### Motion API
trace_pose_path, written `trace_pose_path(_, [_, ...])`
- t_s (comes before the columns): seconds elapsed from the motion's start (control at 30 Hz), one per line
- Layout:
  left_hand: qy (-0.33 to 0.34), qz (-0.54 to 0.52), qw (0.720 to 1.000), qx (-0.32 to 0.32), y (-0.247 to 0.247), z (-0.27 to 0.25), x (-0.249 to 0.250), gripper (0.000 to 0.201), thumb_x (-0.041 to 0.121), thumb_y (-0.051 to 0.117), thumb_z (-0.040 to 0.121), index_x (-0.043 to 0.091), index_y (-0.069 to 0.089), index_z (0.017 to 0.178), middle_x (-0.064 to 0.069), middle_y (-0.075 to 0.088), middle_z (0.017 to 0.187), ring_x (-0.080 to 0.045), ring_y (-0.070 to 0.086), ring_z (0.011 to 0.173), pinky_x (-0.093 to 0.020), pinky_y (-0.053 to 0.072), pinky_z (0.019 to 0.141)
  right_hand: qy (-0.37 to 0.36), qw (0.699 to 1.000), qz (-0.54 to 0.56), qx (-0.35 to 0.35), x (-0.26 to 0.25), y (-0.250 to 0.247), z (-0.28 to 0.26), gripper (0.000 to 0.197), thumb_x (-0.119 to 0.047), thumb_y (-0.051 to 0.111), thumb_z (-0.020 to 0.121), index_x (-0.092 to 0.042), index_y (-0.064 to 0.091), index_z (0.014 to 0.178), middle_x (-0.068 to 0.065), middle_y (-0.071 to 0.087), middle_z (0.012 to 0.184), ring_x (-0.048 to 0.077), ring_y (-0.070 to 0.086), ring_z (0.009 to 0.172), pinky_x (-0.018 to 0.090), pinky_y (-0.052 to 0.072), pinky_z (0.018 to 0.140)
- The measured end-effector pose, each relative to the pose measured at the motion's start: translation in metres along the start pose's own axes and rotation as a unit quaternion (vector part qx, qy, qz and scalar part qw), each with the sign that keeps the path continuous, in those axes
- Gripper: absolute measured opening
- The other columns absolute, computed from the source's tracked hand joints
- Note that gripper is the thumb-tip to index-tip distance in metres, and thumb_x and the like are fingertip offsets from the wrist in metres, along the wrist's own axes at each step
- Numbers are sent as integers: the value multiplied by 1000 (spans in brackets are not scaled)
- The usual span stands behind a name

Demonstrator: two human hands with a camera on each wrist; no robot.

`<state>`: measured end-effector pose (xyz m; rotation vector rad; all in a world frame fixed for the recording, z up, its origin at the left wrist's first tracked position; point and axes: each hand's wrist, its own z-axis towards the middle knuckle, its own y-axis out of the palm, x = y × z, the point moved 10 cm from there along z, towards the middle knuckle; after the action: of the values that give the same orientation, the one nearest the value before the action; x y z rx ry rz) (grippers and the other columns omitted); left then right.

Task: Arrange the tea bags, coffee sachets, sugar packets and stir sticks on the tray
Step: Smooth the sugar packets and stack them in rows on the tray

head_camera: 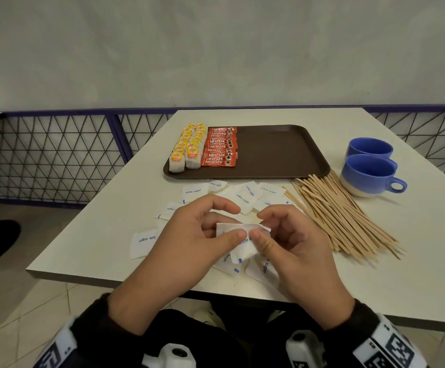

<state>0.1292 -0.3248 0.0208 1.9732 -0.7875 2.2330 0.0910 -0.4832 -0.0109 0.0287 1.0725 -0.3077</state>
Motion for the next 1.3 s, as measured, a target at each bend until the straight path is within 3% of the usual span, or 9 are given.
trace_pose_path(0.2, [20,45,999,-20,1,3,1,37,0,76,84,30,69,105,6,76,91,-8,67,68,-20,53,63,-5,1000,-21,-23,-3,4,-1,25,-25,76,88,-32,69,110,-4,64,78,22,60,71,38,52,66])
trace_pose_path(0.43, [33,25,999,3,-4,6,0,30,2,78,84,27,77,100,2,74,93,-19,73,83,-35,60,76,-3,999,-46,-23,-1,4,-1,27,-35,73,88,-37,70,115,-12,62,75,16,57,69,28,49,65])
trace_pose_path(0.6, [42,6,999,27,-3,4,1,30,10,78,86,33,73,105,5,78,89,-39,71,88,-57,57,85,-1,999,-26,-42,-3,7,0,9,-36,69,93,-32,73,100,-5,66,76,23,57,69,44,50,62])
trace_pose_path(0.77, [6,1,1000,21,-3,3,-8,37,16,82,82,34,69,111,-6,77,81,-29,75,79,-49,58,87,4,1000,-21,-11,-2,0,-1,13,-35,70,92,-23,65,90,-4,55,68,23,50,63,44,46,57])
trace_pose_path(0.83, [13,7,1000,18,-3,3,-7,35,16,81,84,38,69,110,-13,75,79,-32,74,79,-49,58,86,4,1000,-13,-17,-7,2,-1,11,-32,71,94,-23,65,91,-8,56,68,15,50,63,35,45,57])
trace_pose_path(0.9, [26,10,999,15,-3,2,-4,37,17,79,86,42,68,110,-22,70,81,-37,71,81,-49,57,84,20,999,20,-25,-11,4,-1,11,-26,75,90,-24,68,97,-10,64,76,9,57,68,24,47,61])
trace_pose_path(1.0, [47,32,998,14,-3,0,-4,41,16,77,87,46,65,113,-15,72,82,-29,72,80,-45,57,85,48,996,-13,-78,-11,14,-2,22,-30,78,88,-31,69,109,-6,72,100,15,69,91,31,57,73])
trace_pose_path(1.17, [101,3,995,5,-8,-8,-2,44,11,75,88,46,66,114,-1,77,89,-16,74,87,-37,58,88,54,948,-232,-212,-27,26,12,26,-49,72,88,-39,67,112,-19,69,96,3,63,86,25,53,71])
trace_pose_path(1.3, [138,-30,990,24,-17,-6,2,50,11,81,84,50,64,111,0,77,90,-17,74,85,-29,57,81,96,858,-337,-376,-44,44,41,23,-50,72,88,-28,70,95,-12,66,83,5,61,76,27,51,68])
